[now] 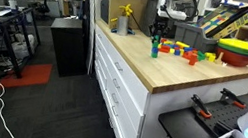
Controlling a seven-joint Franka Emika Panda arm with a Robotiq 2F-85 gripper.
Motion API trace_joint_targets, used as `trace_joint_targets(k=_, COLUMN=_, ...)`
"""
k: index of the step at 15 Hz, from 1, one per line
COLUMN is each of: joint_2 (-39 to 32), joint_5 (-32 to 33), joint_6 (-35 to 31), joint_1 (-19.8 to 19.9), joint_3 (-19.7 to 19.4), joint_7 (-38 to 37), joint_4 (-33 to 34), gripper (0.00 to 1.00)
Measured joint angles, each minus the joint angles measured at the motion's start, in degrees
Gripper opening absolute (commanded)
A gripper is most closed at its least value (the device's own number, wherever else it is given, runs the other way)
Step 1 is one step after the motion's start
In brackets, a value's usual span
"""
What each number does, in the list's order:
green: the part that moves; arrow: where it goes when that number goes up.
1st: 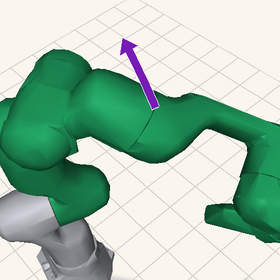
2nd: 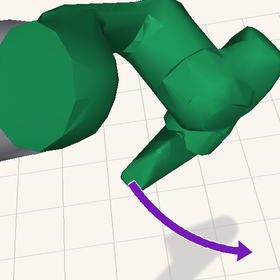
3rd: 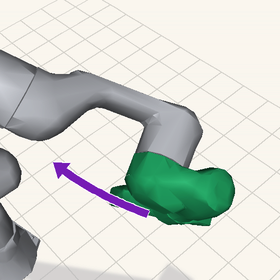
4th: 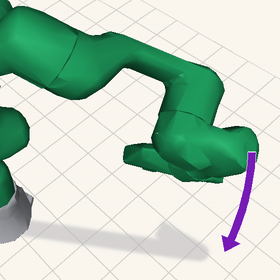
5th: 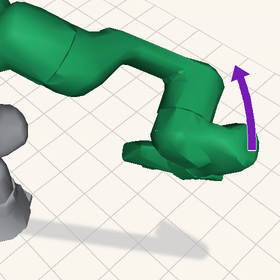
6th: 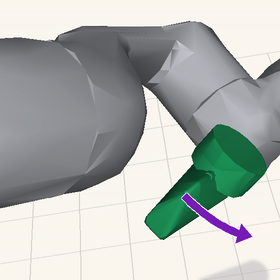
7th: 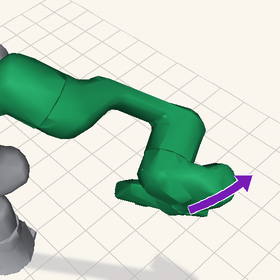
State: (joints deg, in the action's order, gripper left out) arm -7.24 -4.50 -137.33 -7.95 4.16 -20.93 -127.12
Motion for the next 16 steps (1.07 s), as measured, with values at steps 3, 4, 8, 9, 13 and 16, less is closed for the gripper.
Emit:
trace_joint_targets(k=3, joint_2=0.7, joint_5=-0.9, joint_6=0.0, joint_1=0.0, joint_3=0.0, joint_7=0.1, joint_4=0.0, gripper=0.08)
trace_joint_targets(k=4, joint_2=0.9, joint_5=-1.2, joint_6=0.0, joint_1=0.0, joint_3=0.0, joint_7=0.1, joint_4=0.0, gripper=0.08)
trace_joint_targets(k=8, joint_2=1.3, joint_5=-1.4, joint_6=0.0, joint_1=0.1, joint_3=0.0, joint_7=0.4, joint_4=-0.3, gripper=0.08)
trace_joint_targets(k=9, joint_2=1.3, joint_5=-1.4, joint_6=0.0, joint_1=0.1, joint_3=0.0, joint_7=0.5, joint_4=-0.4, gripper=0.08)
trace_joint_targets(k=13, joint_2=1.3, joint_5=-1.4, joint_6=0.0, joint_1=0.3, joint_3=0.0, joint_7=1.1, joint_4=-0.4, gripper=0.08)
trace_joint_targets(k=16, joint_2=1.3, joint_5=-1.4, joint_6=0.0, joint_1=0.5, joint_3=0.0, joint_7=1.7, joint_4=-0.4, gripper=0.08)
